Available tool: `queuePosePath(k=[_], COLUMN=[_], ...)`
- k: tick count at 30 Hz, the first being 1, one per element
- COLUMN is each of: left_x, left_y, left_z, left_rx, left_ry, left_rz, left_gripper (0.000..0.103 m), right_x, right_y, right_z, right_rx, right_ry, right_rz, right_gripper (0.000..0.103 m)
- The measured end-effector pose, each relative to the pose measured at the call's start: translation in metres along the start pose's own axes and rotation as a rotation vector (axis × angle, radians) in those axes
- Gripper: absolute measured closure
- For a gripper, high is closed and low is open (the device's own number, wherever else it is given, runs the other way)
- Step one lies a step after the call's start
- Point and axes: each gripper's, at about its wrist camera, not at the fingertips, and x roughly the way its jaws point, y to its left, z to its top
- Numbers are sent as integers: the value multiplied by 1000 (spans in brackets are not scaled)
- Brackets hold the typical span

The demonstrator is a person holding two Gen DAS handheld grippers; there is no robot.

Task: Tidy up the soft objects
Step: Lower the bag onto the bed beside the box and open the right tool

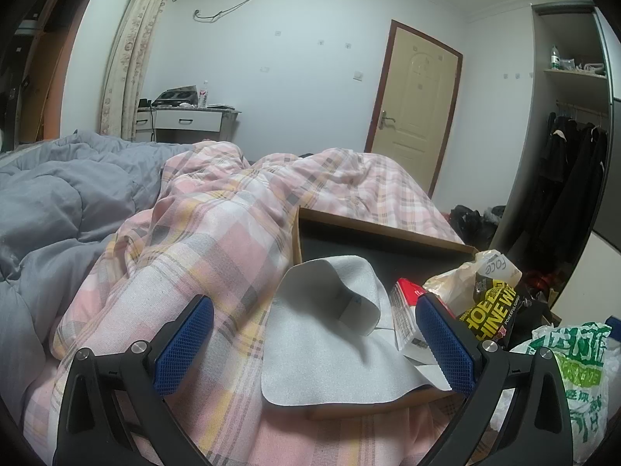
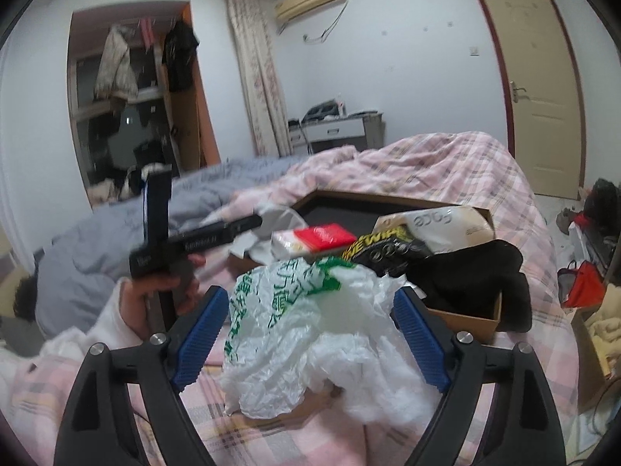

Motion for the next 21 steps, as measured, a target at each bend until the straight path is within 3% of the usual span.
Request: queuePosePath(k=[6,10,15,19,21], left_x=[0,0,0,0,-3], left_y=[0,0,0,1,2], left_z=[0,0,0,0,-1], left_rx=[0,0,0,0,1], left_ry=[0,1,0,-6,-24], left_rz=[0,0,0,-4,-12], left_gripper=[0,0,0,0,0], right_x=[-24,-37,-35,-6,18], right_y=[-16,-24,-36,-47,-59], right_z=[7,19,45,53,44], right_rx=[91,117,140,85,99], right_ry=[-115,-196,-272,-281,-229], right_rz=[71,29,-216,-555,-740], right_gripper=[9,2,1,1,1])
